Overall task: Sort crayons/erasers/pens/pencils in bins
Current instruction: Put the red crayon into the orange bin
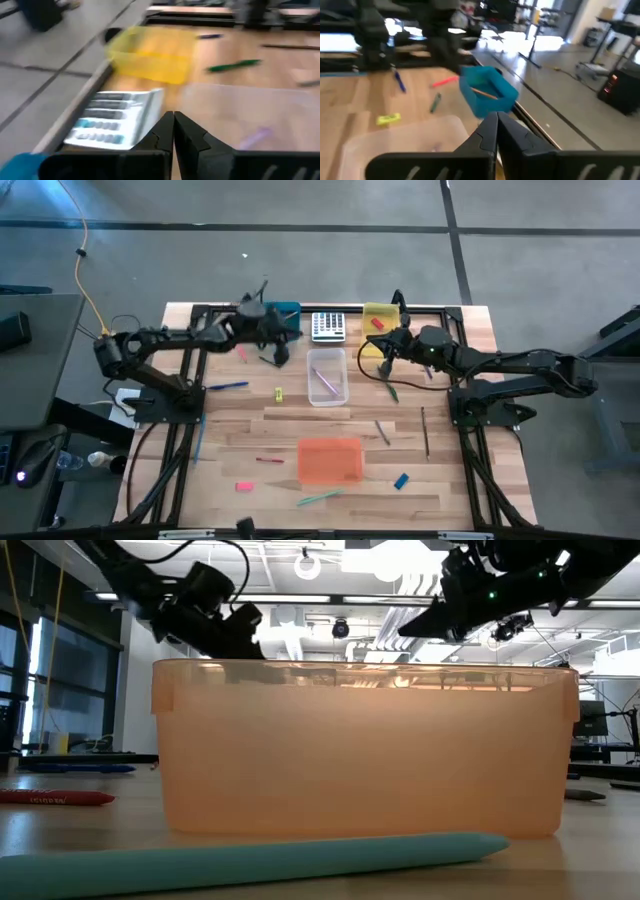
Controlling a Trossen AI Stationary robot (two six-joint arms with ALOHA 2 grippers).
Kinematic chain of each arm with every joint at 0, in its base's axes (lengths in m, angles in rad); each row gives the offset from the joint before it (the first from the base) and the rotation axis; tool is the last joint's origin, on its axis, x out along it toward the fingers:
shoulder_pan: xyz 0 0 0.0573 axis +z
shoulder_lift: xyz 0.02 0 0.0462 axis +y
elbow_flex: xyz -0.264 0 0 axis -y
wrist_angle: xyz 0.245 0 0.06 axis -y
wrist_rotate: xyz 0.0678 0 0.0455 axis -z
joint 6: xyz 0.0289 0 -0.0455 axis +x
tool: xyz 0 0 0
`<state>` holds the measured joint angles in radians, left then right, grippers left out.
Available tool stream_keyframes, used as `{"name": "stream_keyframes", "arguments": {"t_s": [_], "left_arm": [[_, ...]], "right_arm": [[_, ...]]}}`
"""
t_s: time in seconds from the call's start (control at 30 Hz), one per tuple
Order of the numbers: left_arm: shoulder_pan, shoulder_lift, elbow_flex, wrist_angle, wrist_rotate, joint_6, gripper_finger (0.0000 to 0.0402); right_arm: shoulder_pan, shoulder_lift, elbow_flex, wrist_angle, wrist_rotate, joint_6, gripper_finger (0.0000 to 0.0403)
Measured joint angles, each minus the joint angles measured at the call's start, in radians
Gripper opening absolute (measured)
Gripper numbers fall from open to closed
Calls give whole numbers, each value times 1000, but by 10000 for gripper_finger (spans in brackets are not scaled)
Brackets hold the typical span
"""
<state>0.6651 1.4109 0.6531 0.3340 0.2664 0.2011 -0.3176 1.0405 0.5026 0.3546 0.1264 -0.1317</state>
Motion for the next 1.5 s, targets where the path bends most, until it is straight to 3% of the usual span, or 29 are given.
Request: {"name": "stream_keyframes", "arguments": {"t_s": [0.17,0.4,0.77,1.07,1.5], "left_arm": [[-112,-5,-82,95,-8,-15,0],[-236,-9,-74,82,-9,-16,0],[-329,-183,-74,-258,-180,-30,0],[-395,-281,-35,-669,-218,-197,0],[-878,-96,133,-927,-376,-690,17]], "right_arm": [[-2,0,-1,-111,13,-7,0],[-25,0,-104,-41,-69,-53,0],[-35,-59,-146,46,-169,-23,0],[-35,-200,-146,-48,-173,10,0],[-27,-183,-146,-43,-173,24,0]]}}
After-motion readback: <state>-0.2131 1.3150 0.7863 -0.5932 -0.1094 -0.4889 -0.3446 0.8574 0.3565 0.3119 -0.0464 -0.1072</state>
